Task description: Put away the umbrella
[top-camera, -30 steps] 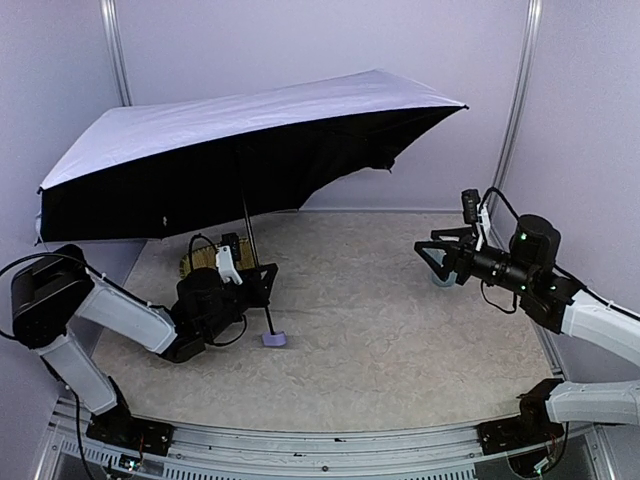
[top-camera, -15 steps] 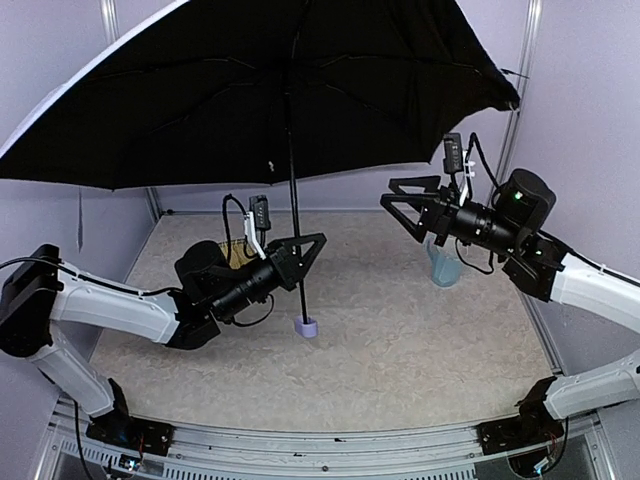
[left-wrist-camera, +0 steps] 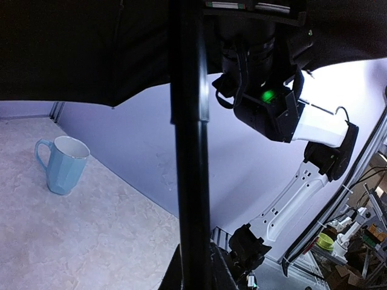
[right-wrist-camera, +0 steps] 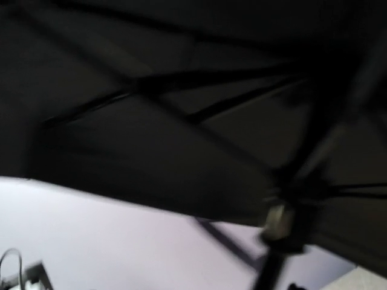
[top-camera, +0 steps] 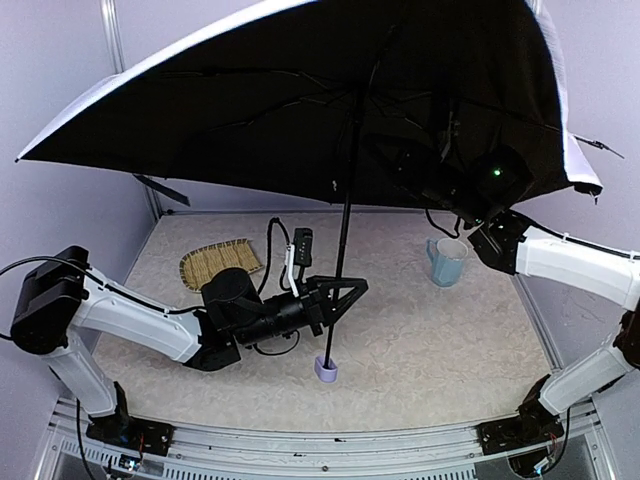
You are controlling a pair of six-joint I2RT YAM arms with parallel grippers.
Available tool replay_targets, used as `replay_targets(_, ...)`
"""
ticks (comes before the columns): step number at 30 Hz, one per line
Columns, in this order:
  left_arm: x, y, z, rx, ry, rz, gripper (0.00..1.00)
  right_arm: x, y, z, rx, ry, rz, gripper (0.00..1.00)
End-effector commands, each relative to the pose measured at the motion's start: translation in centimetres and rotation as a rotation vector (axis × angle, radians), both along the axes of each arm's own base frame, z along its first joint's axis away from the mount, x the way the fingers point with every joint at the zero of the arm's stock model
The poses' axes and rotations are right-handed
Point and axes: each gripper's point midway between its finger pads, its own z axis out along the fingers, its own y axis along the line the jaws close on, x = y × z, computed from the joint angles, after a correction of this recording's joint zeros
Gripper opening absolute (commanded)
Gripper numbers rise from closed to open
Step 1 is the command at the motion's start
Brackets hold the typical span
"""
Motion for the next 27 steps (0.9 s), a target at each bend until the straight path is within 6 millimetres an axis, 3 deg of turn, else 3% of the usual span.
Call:
replay_targets(1, -2.5, -0.7, 4.7, -0.135, -0.148, -0.037, 0.0, 1.3, -1.8, 1.8, 0.163, 0.058, -0.08, 0.62)
replay_targets(5, -3.2, -1.1, 4.9, -0.167, -0.166, -0.051, 0.0, 2.0, -2.3, 1.5, 0.259, 0.139, -0.078, 0.61)
replay_targets(11, -3.7, -1.8, 4.8, -0.198, -0.14, -0.108, 0.0, 0.5, -1.9, 3.3, 0.361, 0.117, -0.03, 0.66)
replay_targets(15, -3.7, -1.8, 5.2, -0.225, -0.128, -0.116, 0.0, 0.6, -2.1, 2.3, 0.415, 0.198, -0.03, 0.71)
replay_targets(19, -2.9, -1.3, 5.2, -0.213, -0.12, -0.076, 0.0, 0.0, -1.0, 1.1, 0.338, 0.226, -0.076, 0.73)
replay_targets(27, -2.3, -1.5, 5.2, -0.208, -0.125, -0.07, 0.0, -0.5, 0.3, -1.2, 0.311, 0.285, -0.078, 0.7)
